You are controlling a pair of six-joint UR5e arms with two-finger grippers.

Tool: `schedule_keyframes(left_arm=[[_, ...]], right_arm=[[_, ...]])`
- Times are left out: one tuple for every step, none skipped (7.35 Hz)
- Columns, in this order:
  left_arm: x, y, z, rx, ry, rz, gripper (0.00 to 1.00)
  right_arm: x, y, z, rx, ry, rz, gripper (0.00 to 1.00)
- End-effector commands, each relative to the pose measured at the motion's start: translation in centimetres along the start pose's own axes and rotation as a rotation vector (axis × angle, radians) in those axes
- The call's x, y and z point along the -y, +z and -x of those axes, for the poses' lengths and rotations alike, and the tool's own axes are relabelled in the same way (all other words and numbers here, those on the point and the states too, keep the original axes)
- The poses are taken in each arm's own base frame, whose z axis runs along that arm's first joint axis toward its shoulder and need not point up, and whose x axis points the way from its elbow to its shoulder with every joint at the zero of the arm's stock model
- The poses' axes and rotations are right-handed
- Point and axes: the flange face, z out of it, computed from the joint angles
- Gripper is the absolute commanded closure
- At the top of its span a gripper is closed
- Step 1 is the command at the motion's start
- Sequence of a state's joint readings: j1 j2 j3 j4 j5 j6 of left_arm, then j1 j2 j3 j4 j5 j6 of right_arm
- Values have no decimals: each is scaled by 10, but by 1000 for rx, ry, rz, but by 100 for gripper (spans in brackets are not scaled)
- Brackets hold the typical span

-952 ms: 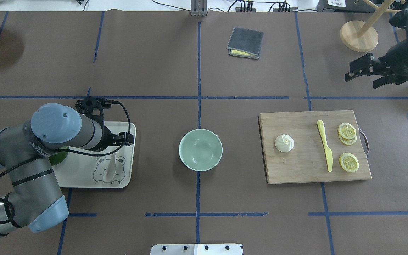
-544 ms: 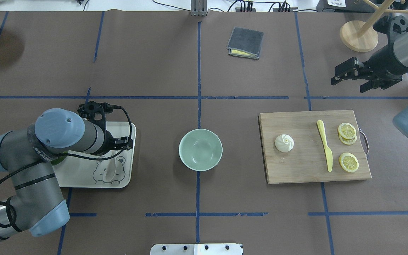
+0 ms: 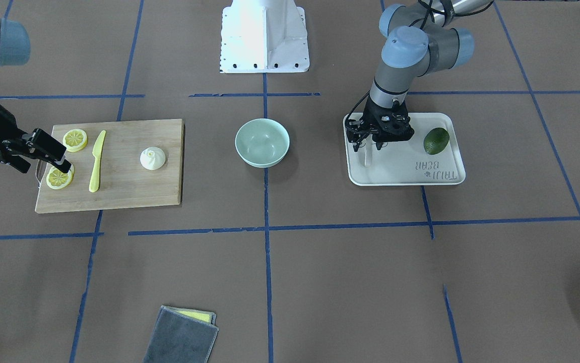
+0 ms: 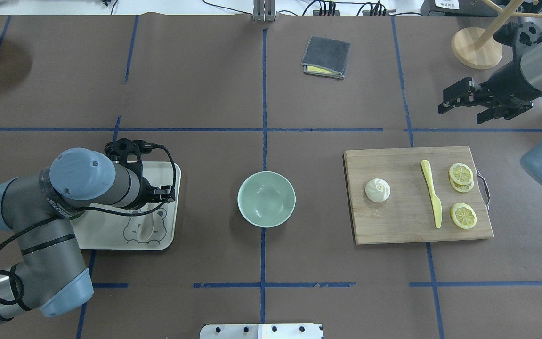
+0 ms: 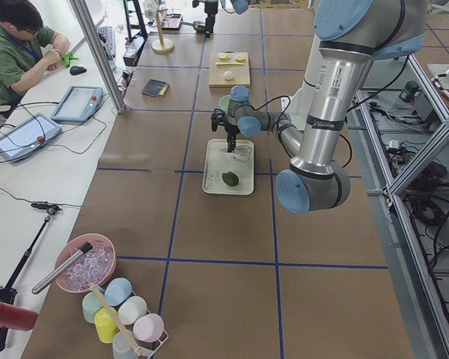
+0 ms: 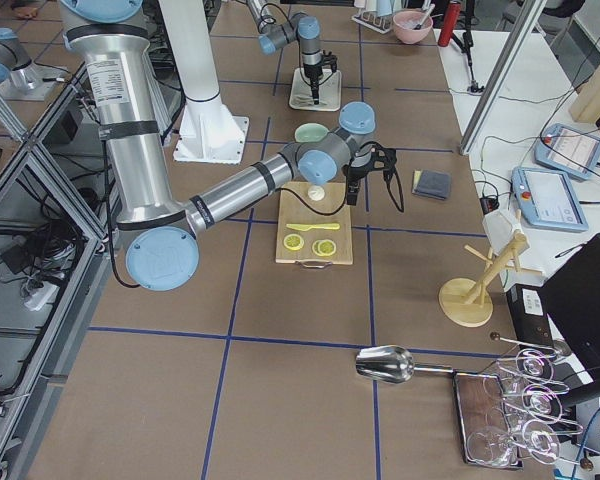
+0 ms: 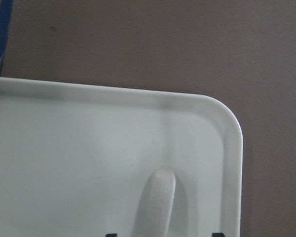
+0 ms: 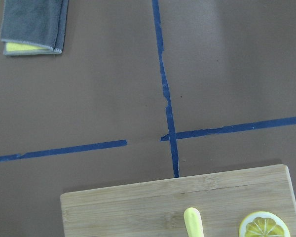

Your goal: Put spoon and bun in bowl

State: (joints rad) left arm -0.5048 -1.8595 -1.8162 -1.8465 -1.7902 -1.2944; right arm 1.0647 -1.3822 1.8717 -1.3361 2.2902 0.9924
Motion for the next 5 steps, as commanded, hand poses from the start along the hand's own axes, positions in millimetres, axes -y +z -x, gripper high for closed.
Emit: schedule_keyframes(left_arm=[[0, 2, 3, 6, -2, 2, 39], [-2, 4, 6, 11, 0, 4, 43], [-2, 5, 8, 14, -2, 5, 51], [-2, 5, 8, 14, -1, 5, 60], [-3, 5, 8, 16, -2, 7, 66]], right_arm=[[-1, -1, 1, 2, -3, -1, 0], [-1, -1, 1, 2, -3, -1, 0], [-1, -1, 1, 2, -2, -1, 0], [-1, -1, 1, 2, -3, -1, 0], [-1, 0, 0, 1, -2, 1, 0]])
